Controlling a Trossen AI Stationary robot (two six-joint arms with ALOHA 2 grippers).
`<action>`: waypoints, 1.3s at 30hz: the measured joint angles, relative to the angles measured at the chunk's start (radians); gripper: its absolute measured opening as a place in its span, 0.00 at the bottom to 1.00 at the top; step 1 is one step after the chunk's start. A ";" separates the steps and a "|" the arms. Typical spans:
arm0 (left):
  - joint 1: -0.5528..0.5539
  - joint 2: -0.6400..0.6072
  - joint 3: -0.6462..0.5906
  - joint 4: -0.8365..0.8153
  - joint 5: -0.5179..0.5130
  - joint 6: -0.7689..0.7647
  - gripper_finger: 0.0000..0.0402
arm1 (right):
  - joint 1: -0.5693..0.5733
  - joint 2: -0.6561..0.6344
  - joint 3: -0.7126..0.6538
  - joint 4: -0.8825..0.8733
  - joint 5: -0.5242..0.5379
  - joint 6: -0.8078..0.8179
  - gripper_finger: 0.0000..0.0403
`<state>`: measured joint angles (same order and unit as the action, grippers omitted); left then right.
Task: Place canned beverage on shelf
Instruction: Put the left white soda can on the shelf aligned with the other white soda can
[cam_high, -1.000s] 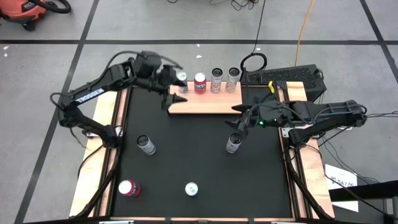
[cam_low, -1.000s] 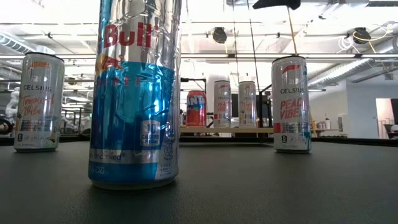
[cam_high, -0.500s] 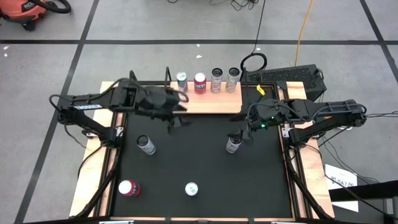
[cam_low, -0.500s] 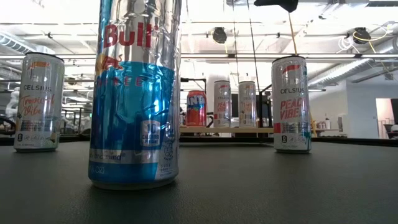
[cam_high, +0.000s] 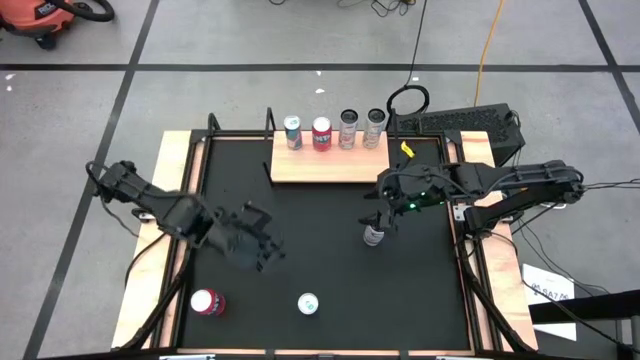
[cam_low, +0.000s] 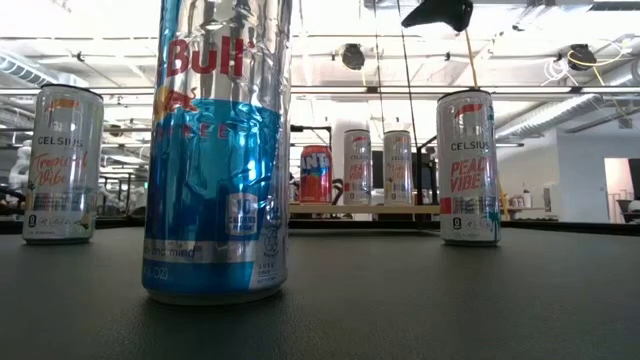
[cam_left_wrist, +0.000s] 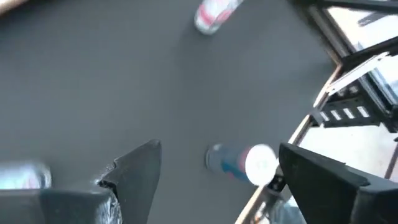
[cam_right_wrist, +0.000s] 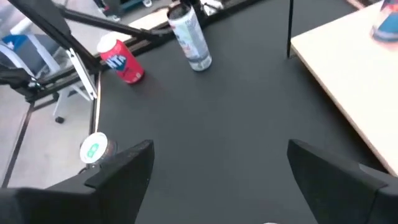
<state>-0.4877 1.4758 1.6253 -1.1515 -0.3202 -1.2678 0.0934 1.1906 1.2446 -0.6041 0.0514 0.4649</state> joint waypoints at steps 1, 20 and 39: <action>-0.024 0.011 0.000 -0.028 0.001 -0.051 0.80 | 0.001 0.007 0.000 -0.003 -0.001 0.006 0.88; -0.275 0.159 0.000 -0.186 0.159 -0.425 0.80 | 0.109 0.009 0.001 -0.083 -0.001 0.038 0.88; -0.228 0.228 0.000 0.145 -0.184 0.000 0.80 | 0.158 0.029 0.001 -0.110 -0.001 0.073 0.88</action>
<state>-0.7156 1.7040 1.6253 -1.0068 -0.5043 -1.2676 0.2510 1.2194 1.2453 -0.7145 0.0504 0.5377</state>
